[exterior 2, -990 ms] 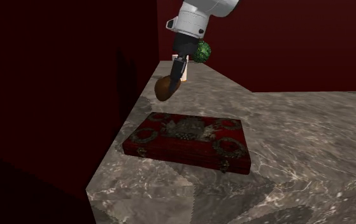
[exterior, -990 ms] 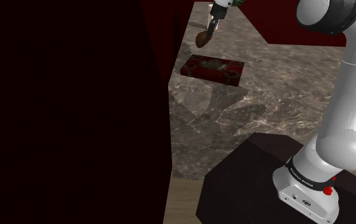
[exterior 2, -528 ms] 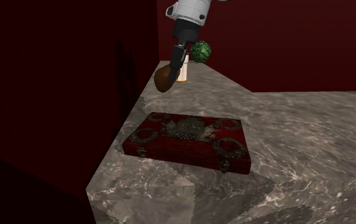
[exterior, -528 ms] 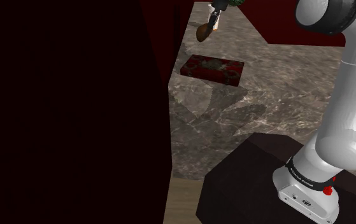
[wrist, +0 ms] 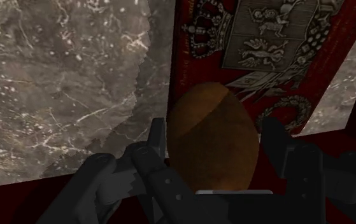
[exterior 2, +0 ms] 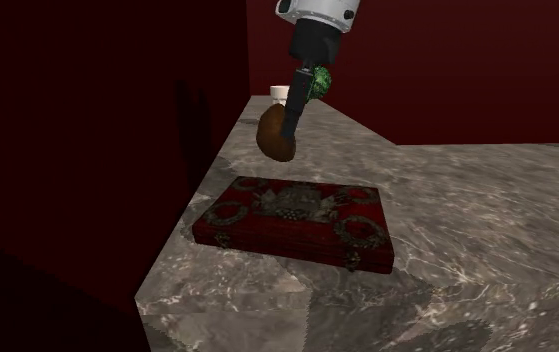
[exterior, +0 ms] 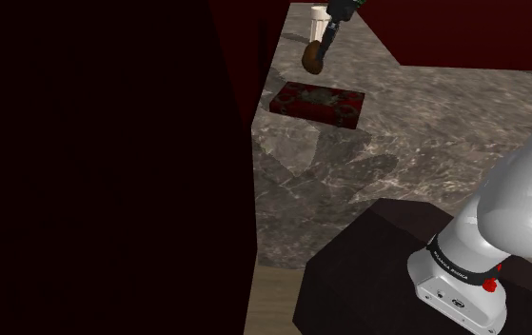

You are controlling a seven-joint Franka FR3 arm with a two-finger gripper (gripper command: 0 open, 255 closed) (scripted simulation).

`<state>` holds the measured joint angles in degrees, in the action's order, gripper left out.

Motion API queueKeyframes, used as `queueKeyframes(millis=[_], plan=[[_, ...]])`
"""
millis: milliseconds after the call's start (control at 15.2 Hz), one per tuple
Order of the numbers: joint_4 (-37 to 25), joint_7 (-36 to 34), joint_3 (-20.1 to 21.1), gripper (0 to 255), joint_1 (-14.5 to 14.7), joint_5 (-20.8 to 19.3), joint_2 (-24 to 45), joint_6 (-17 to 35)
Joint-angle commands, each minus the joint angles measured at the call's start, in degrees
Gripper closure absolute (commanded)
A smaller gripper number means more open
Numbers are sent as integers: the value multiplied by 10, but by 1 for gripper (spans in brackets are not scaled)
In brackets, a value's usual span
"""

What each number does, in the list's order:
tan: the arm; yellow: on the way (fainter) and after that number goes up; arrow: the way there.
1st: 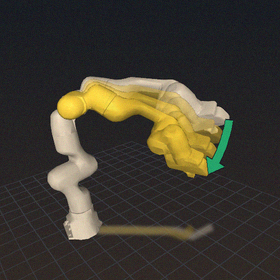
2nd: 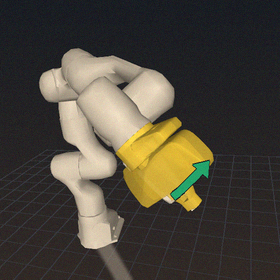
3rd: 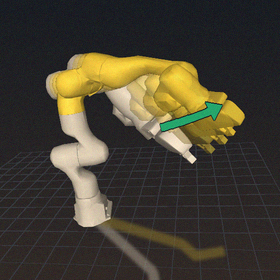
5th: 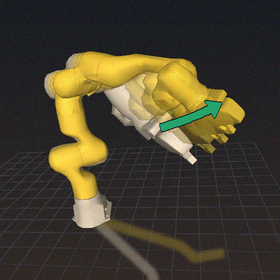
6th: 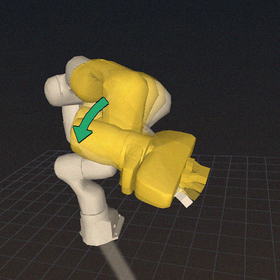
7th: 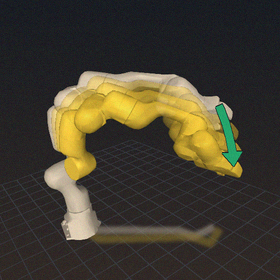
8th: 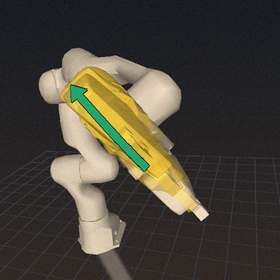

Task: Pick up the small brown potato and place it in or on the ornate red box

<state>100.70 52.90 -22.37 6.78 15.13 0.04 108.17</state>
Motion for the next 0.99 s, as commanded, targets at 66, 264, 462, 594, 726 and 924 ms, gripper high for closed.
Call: queueKeyframes(millis=[66, 264, 462, 594, 726, 924], plan=[[87, -31, 15, 255, 12, -32, -77, 23], [163, -61, 35, 255, 15, -57, -149, 37], [185, -56, 35, 255, 14, -55, -148, 59], [199, -52, 35, 255, 14, -53, -147, 74], [212, -49, 34, 255, 14, -51, -145, 89], [231, -43, 33, 255, 14, -48, -141, 111]])
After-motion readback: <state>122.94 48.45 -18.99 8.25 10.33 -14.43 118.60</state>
